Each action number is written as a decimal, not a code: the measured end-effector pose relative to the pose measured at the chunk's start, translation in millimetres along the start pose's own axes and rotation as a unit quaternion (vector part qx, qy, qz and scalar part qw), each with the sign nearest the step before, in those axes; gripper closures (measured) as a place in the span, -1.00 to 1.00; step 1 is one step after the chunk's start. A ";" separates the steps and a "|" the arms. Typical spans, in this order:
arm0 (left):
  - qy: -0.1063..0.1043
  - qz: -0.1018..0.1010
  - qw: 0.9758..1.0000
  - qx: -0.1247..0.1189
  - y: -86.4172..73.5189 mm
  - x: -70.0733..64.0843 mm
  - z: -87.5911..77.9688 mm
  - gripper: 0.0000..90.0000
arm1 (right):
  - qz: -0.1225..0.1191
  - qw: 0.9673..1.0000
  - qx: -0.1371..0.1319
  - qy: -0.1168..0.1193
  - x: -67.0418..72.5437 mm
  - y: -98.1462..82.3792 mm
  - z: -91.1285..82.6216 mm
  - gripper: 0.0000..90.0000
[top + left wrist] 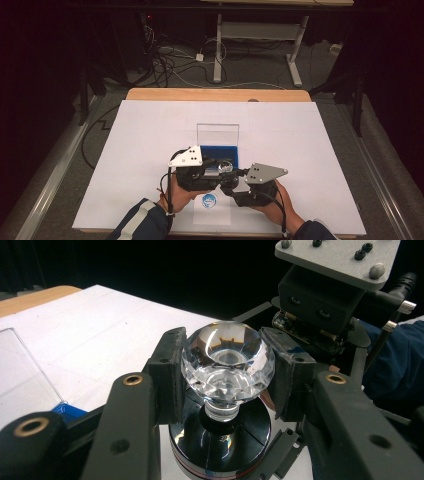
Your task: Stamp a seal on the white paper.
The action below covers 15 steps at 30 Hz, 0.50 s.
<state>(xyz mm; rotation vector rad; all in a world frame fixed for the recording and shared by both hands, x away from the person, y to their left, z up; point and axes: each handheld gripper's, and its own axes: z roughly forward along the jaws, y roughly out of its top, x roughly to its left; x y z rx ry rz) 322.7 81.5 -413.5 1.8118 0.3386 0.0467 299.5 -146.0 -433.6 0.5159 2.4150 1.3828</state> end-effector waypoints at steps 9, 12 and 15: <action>0.010 0.023 1.000 0.007 0.3 -6.3 3.2 0.20 | 0.003 1.000 0.009 -0.002 1.9 -0.9 0.8 -0.14; 0.015 0.029 0.999 0.007 -0.2 -7.9 3.9 0.20 | 0.005 1.000 0.008 -0.002 2.2 -1.0 0.7 -0.14; 0.014 0.034 0.999 0.008 0.0 -8.4 4.2 0.20 | 0.004 1.000 0.009 -0.003 2.7 -1.2 0.7 -0.14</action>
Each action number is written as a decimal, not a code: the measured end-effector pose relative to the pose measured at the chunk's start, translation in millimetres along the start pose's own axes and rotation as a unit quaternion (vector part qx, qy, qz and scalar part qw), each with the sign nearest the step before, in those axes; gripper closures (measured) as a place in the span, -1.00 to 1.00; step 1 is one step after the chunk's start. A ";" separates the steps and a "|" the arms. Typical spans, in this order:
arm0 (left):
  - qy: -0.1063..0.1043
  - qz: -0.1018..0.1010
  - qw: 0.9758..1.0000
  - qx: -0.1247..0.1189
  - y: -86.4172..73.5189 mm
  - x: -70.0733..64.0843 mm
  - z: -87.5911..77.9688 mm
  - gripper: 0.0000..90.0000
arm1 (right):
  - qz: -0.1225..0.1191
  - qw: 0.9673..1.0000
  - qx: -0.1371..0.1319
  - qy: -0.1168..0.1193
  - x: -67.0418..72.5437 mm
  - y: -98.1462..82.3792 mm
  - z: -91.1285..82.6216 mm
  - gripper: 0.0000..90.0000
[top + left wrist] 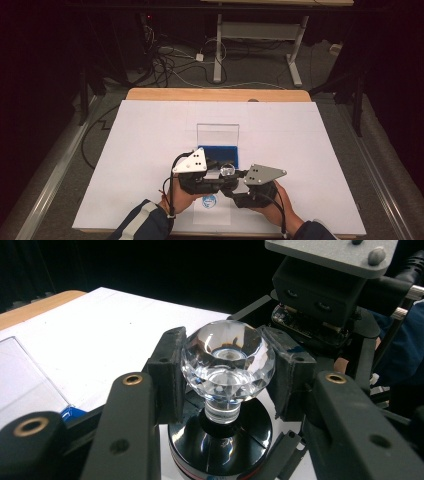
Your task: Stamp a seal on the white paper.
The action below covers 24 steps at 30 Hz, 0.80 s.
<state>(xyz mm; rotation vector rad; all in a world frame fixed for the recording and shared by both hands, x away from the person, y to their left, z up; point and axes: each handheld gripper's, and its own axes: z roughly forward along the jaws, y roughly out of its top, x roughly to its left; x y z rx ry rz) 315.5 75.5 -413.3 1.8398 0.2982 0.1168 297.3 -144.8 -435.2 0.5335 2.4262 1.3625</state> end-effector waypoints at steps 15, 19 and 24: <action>0.001 0.028 0.999 0.017 1.2 -2.3 0.7 0.20 | 0.011 1.000 0.002 0.005 1.5 -0.3 -0.4 -0.14; 0.002 0.035 0.999 0.020 0.1 -3.4 2.2 0.20 | 0.019 1.000 0.008 0.014 2.5 -1.6 1.0 -0.14; -0.002 0.037 0.999 0.027 -1.7 -2.3 3.0 0.20 | 0.018 1.000 0.010 0.011 2.5 -3.6 1.8 -0.14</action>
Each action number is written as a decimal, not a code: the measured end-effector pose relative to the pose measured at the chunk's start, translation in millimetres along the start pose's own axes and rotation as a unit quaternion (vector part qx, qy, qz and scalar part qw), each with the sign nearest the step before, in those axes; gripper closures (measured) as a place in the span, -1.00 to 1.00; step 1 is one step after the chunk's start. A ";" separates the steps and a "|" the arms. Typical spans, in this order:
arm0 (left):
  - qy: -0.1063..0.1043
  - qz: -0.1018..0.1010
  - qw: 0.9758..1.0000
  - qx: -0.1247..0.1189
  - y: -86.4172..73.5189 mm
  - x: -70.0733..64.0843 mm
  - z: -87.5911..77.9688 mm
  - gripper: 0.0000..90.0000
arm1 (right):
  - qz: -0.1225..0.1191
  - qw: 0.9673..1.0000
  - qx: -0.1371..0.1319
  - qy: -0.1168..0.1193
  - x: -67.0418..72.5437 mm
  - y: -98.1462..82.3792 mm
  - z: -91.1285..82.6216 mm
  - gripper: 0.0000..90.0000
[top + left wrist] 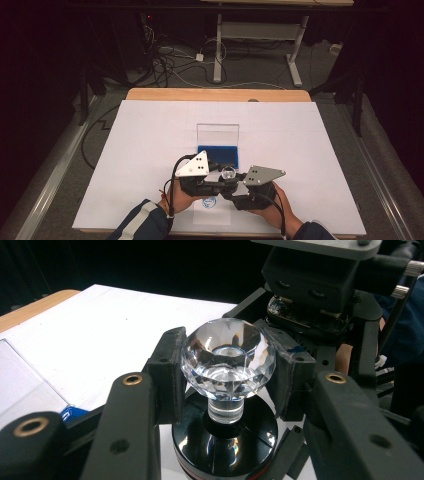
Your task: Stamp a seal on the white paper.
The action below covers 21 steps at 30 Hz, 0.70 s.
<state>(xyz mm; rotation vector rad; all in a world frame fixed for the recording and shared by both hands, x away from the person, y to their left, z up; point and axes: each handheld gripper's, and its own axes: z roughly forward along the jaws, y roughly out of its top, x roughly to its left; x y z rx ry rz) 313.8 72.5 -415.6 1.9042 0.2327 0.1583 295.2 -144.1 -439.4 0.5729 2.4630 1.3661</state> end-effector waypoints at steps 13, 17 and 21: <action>-0.005 -0.014 1.000 -0.007 -0.2 3.4 -1.7 0.20 | 0.004 1.000 -0.002 0.009 -1.6 -0.3 -0.5 -0.14; -0.016 -0.034 0.999 -0.018 -3.4 7.2 -2.9 0.20 | 0.005 1.000 -0.003 0.008 -2.1 0.6 -1.7 -0.14; -0.023 -0.046 0.998 -0.024 -4.3 10.3 -5.0 0.20 | 0.001 1.000 -0.004 0.005 -1.6 1.7 -3.1 -0.15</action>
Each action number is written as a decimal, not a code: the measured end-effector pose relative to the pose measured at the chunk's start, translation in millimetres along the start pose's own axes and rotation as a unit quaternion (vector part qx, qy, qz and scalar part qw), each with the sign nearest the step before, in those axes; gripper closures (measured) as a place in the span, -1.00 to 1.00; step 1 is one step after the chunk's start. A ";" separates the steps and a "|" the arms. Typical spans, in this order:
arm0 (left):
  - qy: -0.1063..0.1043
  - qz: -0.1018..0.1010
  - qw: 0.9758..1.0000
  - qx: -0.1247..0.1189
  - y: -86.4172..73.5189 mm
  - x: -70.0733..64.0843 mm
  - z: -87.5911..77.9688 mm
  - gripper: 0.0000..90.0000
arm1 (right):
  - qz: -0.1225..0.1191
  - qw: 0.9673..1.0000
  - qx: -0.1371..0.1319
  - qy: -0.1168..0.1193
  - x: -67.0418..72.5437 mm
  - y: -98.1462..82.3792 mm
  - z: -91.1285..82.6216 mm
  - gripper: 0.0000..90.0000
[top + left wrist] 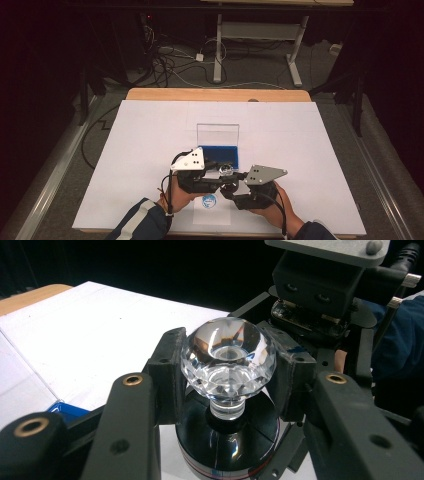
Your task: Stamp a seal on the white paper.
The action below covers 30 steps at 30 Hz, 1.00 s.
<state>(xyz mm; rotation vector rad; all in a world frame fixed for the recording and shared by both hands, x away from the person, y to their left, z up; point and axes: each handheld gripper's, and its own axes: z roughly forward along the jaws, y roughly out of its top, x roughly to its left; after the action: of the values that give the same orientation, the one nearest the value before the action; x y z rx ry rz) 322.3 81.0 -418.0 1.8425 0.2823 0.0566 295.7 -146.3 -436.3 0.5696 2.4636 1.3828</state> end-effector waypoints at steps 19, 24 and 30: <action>-0.003 0.037 0.999 0.014 2.9 -6.1 2.1 0.20 | -0.003 1.000 0.003 0.020 1.4 0.8 -0.8 -0.15; 0.014 0.073 0.997 0.021 3.0 -11.4 3.4 0.20 | 0.000 1.000 0.003 0.022 1.8 -0.1 -0.2 -0.15; 0.029 0.113 0.993 0.033 3.4 -18.7 5.7 0.21 | 0.006 1.000 0.003 0.028 2.1 -1.0 1.0 -0.14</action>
<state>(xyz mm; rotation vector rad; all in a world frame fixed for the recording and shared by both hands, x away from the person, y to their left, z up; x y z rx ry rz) 305.8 70.6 -414.5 1.9348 0.1168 0.2601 294.1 -145.1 -437.7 0.5555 2.5136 1.4156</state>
